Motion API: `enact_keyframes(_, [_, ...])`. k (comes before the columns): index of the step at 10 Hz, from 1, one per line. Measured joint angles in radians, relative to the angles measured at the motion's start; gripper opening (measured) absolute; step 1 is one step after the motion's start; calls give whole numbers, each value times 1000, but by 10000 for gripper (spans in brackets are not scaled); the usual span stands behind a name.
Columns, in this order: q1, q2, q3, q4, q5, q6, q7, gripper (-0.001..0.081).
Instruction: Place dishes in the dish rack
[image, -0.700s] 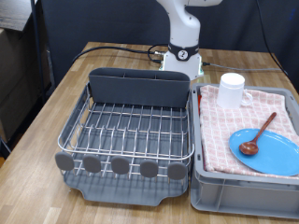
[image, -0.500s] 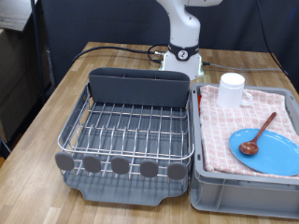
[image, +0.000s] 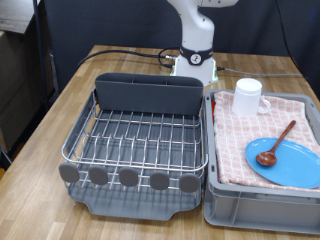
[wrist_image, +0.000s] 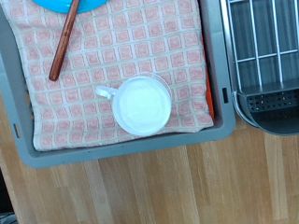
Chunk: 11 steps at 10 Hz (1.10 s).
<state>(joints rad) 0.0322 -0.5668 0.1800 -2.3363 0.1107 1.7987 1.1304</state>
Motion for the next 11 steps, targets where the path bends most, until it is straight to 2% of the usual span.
enact_keyframes(3, [0, 98, 98, 65, -27, 13, 131, 803])
enact_keyframes(5, [0, 161, 138, 109, -37, 56, 178, 803])
enact_keyframes(8, [-1, 225, 158, 95, -45, 184, 216, 803])
enact_keyframes(11, [-4, 302, 185, 60, -117, 294, 307, 803])
